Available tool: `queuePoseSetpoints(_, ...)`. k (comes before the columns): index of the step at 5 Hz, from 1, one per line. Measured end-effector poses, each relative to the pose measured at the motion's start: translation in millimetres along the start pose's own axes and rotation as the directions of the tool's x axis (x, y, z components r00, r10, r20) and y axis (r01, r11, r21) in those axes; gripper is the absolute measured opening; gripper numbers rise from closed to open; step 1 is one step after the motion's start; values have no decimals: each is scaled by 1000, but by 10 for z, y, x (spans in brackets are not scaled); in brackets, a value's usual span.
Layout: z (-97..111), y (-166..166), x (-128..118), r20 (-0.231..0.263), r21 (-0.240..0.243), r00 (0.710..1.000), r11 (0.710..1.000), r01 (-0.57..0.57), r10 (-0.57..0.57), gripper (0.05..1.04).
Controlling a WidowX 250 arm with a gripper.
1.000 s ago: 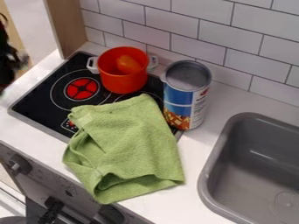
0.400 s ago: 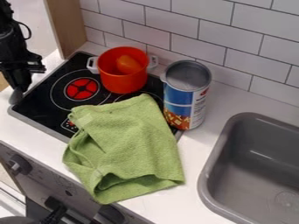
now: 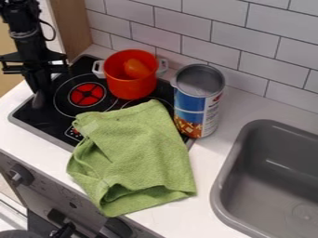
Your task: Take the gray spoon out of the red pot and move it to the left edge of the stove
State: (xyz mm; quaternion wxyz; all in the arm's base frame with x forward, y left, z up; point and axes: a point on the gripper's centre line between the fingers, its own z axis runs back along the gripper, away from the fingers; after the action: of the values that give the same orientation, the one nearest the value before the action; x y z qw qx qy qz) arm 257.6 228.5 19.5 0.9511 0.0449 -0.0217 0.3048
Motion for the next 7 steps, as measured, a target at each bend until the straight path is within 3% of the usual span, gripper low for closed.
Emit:
queuePoseSetpoints(4, 54, 62, 103, 35, 5, 996, 996, -87, 87, 93)
queuePoseSetpoints(5, 1, 77, 104, -10, 27, 997, 996, -82, 82, 253)
queuePoseSetpoints(6, 13, 77, 125, -5, 42, 997, 996, -79, 80, 488)
queuePoseSetpoints(7, 15, 59, 115, -12, 45, 998, 997, -67, 67, 787)
